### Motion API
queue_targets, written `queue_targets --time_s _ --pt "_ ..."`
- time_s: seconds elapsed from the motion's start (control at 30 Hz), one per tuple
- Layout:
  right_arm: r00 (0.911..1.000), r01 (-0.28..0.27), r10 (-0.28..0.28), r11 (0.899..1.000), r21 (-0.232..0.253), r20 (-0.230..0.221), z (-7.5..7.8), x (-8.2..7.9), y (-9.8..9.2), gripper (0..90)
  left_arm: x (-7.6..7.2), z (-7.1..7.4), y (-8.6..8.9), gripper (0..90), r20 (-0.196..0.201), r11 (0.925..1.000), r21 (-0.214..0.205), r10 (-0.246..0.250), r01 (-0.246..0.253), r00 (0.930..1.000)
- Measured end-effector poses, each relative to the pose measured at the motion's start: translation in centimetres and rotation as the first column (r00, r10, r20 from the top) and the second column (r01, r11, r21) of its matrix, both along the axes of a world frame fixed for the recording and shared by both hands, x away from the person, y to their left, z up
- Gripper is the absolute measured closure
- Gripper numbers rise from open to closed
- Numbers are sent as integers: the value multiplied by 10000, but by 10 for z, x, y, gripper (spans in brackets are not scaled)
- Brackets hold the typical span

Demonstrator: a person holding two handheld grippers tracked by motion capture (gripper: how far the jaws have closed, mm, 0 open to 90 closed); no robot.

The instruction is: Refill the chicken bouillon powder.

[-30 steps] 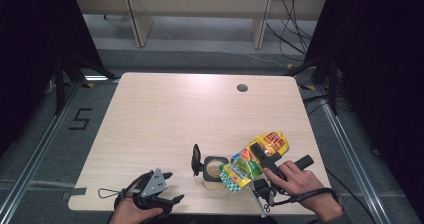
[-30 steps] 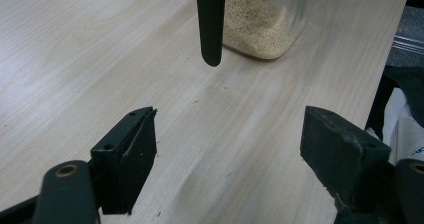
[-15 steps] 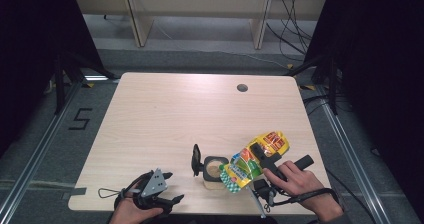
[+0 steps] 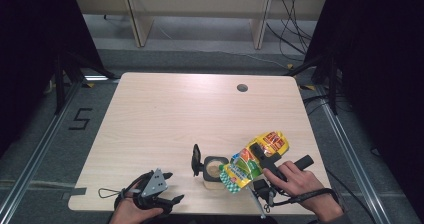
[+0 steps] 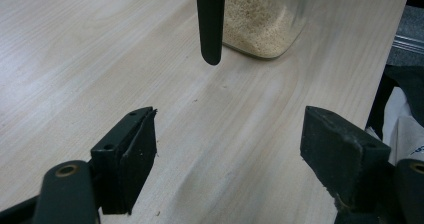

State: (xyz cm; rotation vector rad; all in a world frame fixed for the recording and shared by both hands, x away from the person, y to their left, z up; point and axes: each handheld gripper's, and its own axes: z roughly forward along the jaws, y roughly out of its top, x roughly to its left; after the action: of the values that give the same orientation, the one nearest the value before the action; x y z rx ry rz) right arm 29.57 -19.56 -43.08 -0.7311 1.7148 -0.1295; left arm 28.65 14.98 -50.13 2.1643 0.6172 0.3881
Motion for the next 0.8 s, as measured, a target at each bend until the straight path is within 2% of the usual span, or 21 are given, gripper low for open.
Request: queue_targets --time_s 0.13,0.17,0.2,0.37,0.47,0.5,0.67,0.7,0.8 --pt "9998 158 -158 9999 -23 -120 0 0 -1 403 1 0 1 221 42 9999 91 -50 50 10000" --pt "9995 305 -303 9993 210 -109 -1 -1 -1 403 1 0 1 221 34 9999 97 -46 46 10000" --pt "9997 223 -219 9993 302 -118 -1 -1 -1 403 1 0 1 221 44 10000 89 -42 42 10000" --pt "9995 289 -285 9993 236 -153 -2 0 -2 404 0 1 1 221 48 9999 117 -46 45 10000" --pt "9995 257 -252 9993 284 -179 -2 1 -2 404 0 0 0 221 40 10000 -21 -4 4 10000" --pt "9996 249 -246 9993 285 -108 -1 1 -3 403 1 1 1 221 -19 9999 99 -90 90 10000" --pt "9997 205 -203 9995 228 -118 0 1 -2 403 0 1 1 221 44 9999 123 -49 49 10000" --pt "9997 253 -252 9994 256 -79 -1 1 -2 403 0 0 0 221 41 10000 -41 -12 12 10000" --pt "9995 273 -270 9993 264 -137 -1 1 -3 404 0 2 1 221 -70 9998 102 -155 155 9999"
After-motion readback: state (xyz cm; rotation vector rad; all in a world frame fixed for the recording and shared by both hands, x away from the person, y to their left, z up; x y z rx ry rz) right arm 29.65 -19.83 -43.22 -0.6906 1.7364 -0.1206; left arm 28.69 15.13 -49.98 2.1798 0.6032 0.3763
